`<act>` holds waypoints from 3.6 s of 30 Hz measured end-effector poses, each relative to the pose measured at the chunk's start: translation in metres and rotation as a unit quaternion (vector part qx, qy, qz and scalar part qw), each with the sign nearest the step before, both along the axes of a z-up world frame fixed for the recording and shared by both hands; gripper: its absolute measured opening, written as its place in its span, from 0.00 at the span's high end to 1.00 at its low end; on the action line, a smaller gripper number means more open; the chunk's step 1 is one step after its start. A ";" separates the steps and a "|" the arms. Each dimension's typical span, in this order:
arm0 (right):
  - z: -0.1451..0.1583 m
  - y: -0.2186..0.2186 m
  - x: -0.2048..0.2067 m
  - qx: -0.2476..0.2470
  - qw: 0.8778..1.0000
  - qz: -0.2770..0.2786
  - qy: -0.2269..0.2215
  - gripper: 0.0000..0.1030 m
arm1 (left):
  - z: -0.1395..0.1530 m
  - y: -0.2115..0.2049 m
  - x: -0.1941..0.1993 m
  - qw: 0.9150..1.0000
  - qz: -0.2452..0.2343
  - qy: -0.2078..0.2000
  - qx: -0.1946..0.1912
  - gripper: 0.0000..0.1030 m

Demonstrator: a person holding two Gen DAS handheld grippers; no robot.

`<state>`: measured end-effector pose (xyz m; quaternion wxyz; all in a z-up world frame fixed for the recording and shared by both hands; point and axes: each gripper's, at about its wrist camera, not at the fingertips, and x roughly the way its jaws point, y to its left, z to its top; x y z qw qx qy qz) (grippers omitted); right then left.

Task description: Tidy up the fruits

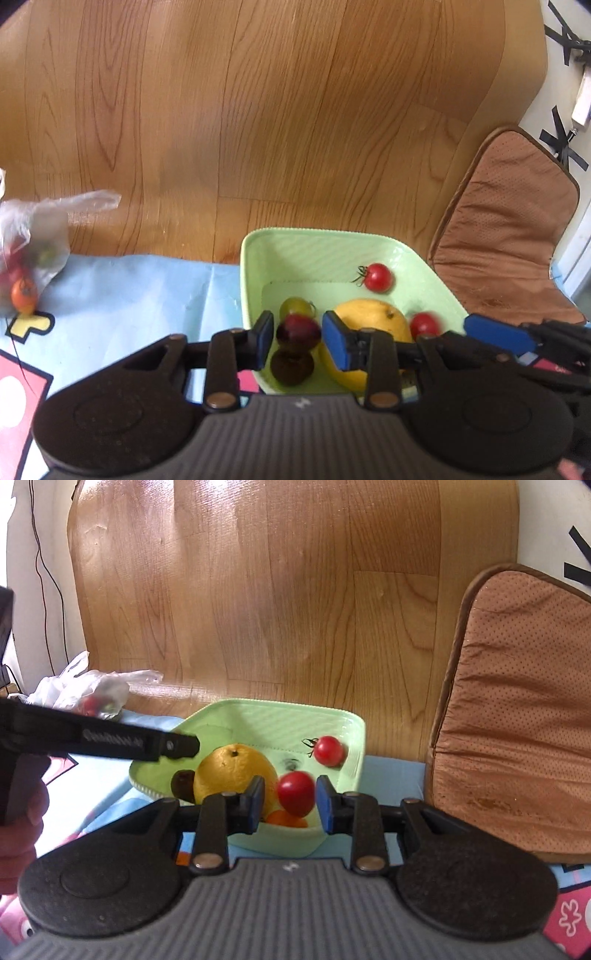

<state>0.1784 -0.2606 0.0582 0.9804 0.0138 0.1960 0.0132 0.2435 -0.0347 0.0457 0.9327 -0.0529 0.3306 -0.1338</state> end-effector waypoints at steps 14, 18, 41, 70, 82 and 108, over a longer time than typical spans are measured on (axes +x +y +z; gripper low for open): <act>-0.020 -0.032 -0.149 0.135 0.990 -0.044 -0.020 0.68 | 0.009 0.002 -0.147 0.996 -0.042 -0.074 0.007 0.55; -0.034 -0.004 -0.160 0.112 0.994 -0.004 0.012 0.68 | -0.007 -0.019 -0.163 0.995 -0.067 -0.066 0.026 0.51; -0.047 0.051 -0.109 -0.024 0.997 0.044 0.050 0.70 | -0.026 -0.031 -0.152 0.998 -0.064 -0.020 0.016 0.63; -0.067 0.072 -0.217 -0.002 0.999 0.036 0.028 0.66 | -0.034 -0.018 -0.261 0.994 -0.075 -0.065 0.044 0.49; -0.068 0.075 -0.215 -0.009 0.999 0.037 0.028 0.55 | -0.041 -0.021 -0.253 0.995 -0.083 -0.042 0.044 0.61; -0.068 0.069 -0.218 0.010 1.000 0.018 0.024 0.63 | -0.041 -0.014 -0.253 0.995 -0.082 -0.044 0.021 0.61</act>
